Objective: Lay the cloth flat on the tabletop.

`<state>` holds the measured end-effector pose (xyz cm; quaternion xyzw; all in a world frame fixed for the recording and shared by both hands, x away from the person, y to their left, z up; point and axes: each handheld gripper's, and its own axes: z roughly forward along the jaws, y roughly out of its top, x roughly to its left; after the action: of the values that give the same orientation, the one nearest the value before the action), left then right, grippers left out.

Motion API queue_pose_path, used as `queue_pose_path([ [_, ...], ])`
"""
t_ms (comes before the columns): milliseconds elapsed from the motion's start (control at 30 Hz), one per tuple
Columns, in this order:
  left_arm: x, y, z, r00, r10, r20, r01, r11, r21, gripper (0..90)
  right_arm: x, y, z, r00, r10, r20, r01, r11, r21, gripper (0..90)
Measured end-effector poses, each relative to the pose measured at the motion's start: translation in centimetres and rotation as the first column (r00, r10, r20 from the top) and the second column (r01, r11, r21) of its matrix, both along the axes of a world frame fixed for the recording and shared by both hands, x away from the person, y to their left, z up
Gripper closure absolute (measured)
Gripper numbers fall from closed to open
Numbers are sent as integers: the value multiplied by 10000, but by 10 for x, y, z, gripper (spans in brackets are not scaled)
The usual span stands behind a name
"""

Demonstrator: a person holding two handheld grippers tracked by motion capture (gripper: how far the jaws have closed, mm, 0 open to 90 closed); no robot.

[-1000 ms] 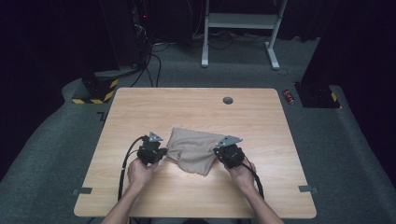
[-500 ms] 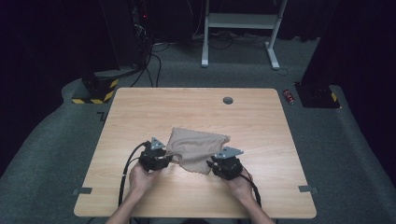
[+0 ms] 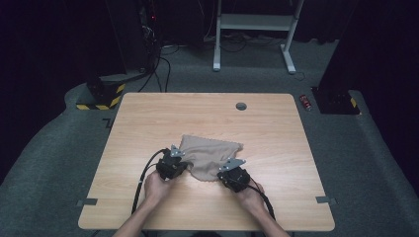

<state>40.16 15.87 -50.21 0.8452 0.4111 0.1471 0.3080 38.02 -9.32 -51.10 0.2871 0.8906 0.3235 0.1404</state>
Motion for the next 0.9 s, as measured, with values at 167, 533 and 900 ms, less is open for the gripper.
queue_pose_path([
  [167, 7, 5, 26, 9994, -33, 354, 48, 9991, -413, 895, 3, -8, 23, 9996, -272, 123, 263, 9974, 663, 888],
  [533, 53, 1, 37, 9907, 1248, 549, -1182, 9869, -1100, 664, 83, -3, 42, 9653, -2567, -481, 2589, 9648, 458, 816],
  [900, 4, -15, 13, 9974, 225, 681, -189, 9984, -533, 595, 43, -28, 36, 9737, -2276, 116, 2246, 9671, 1193, 743],
])
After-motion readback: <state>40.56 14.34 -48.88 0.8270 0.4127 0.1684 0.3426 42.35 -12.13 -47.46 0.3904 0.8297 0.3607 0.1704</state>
